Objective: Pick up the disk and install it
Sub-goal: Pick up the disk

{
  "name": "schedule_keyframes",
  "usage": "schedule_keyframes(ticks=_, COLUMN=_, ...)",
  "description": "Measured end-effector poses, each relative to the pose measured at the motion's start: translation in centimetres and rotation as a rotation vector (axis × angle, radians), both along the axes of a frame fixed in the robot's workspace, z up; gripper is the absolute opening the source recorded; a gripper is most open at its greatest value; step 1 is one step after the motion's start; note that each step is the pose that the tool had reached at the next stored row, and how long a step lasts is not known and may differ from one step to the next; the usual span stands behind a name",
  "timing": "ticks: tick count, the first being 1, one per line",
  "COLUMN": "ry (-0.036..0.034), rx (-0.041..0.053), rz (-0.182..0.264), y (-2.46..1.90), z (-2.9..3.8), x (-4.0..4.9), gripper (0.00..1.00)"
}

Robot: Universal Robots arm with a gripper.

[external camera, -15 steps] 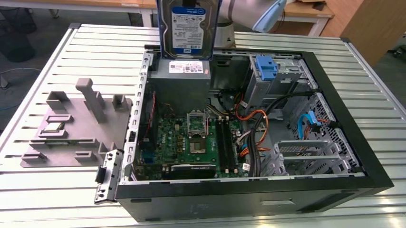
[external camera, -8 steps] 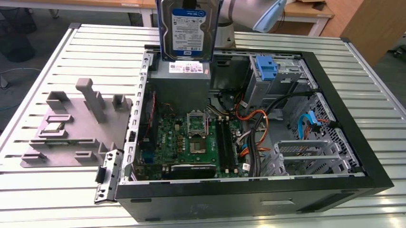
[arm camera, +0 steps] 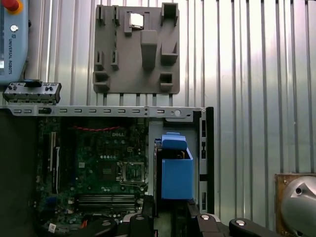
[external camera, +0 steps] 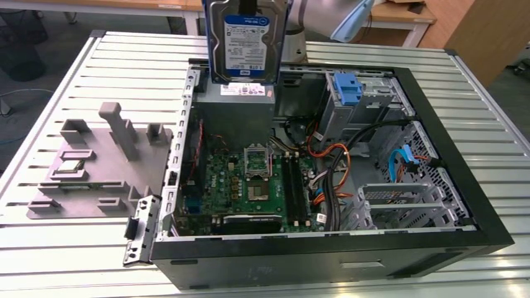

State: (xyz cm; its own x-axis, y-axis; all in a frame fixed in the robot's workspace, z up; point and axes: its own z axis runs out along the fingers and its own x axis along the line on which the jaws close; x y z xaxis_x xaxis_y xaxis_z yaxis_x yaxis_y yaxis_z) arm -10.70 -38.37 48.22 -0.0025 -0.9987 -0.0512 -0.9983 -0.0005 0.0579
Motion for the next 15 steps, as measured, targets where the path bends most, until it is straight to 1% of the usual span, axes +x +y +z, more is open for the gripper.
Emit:
schedule_keyframes(ticks=9, ry=-0.0001, rx=0.0001, rz=0.000, y=-0.60, z=-0.11, x=0.01, gripper=0.35)
schedule_keyframes(ticks=15, ry=-0.0001, rx=0.0001, rz=0.000, y=-0.74, z=-0.12, x=0.01, gripper=0.35)
